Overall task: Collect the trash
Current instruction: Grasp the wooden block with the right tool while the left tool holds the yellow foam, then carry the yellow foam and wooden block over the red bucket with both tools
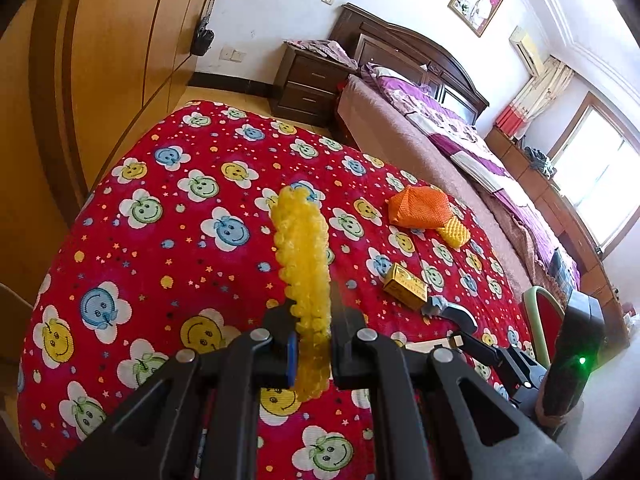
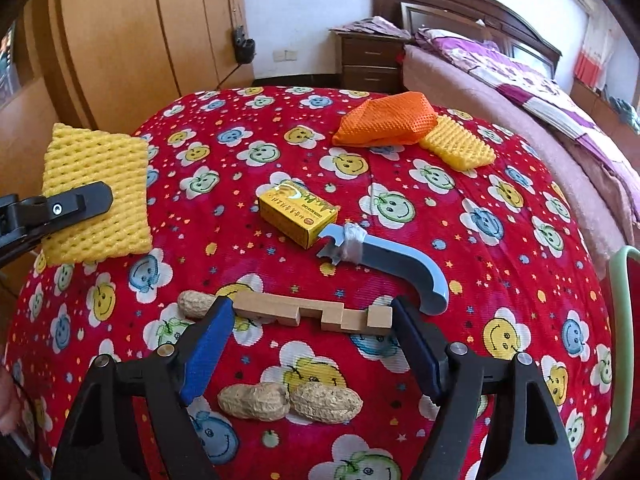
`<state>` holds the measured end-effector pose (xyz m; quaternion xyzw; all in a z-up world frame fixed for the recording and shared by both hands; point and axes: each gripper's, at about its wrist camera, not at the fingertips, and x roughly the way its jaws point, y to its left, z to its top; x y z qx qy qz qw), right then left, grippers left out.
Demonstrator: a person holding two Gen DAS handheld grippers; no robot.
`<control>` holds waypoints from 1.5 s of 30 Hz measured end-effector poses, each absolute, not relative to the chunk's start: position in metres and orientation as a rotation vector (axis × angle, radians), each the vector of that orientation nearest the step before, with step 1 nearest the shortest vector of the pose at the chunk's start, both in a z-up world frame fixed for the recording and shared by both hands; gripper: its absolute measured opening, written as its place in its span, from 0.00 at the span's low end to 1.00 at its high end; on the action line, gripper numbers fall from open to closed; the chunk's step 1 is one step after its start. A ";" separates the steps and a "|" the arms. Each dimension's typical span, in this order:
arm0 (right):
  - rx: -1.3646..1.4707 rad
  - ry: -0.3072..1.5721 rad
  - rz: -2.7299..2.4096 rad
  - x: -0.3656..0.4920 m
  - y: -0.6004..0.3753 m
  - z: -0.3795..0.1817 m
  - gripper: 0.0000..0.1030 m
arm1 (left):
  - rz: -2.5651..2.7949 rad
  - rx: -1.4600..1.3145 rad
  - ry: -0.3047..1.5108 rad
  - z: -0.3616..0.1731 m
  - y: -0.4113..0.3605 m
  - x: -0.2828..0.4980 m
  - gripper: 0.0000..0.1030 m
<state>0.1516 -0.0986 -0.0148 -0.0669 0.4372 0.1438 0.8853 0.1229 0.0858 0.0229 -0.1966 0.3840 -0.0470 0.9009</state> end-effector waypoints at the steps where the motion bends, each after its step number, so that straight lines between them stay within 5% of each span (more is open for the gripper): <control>1: -0.143 0.908 0.296 0.151 -0.098 -0.015 0.79 | -0.098 -0.406 0.796 0.023 0.085 0.123 0.10; 45: 0.259 0.648 0.184 0.047 -0.236 0.073 0.76 | -0.284 -0.333 0.753 0.067 0.013 0.084 0.10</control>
